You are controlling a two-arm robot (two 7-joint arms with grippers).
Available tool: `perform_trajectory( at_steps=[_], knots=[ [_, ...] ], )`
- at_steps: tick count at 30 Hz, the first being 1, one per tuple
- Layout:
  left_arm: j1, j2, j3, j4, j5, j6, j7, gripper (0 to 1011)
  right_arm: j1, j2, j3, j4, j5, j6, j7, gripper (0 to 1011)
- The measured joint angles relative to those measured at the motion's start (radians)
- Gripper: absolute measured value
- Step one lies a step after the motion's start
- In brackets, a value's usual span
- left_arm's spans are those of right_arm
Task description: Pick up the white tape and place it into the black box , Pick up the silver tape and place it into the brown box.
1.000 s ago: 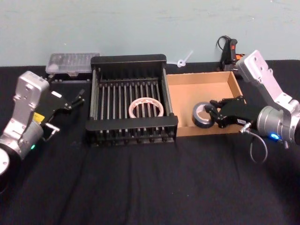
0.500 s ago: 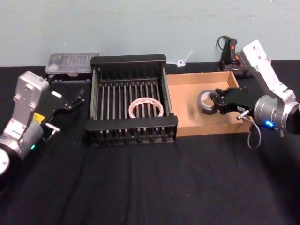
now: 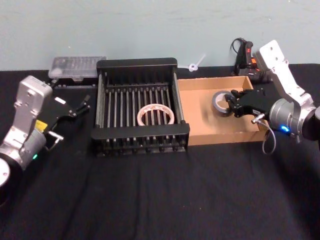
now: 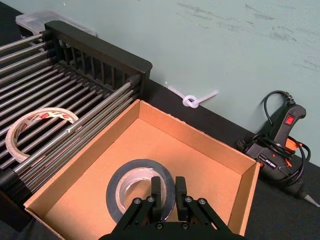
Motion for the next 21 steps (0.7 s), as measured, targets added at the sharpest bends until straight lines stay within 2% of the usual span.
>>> perform_trajectory(
  at_steps=[14, 16, 21],
  knots=[
    [0.000, 0.000, 0.000, 0.000, 0.000, 0.000, 0.000, 1001, -0.001, 0.003, -0.003, -0.005, 0.001, 0.005, 0.001, 174],
    [0.000, 0.000, 0.000, 0.000, 0.000, 0.000, 0.000, 1001, -0.001, 0.003, -0.003, -0.005, 0.001, 0.005, 0.001, 208],
    [0.000, 0.000, 0.000, 0.000, 0.000, 0.000, 0.000, 1001, -0.001, 0.004, -0.004, -0.006, 0.001, 0.006, 0.002, 365]
  ],
)
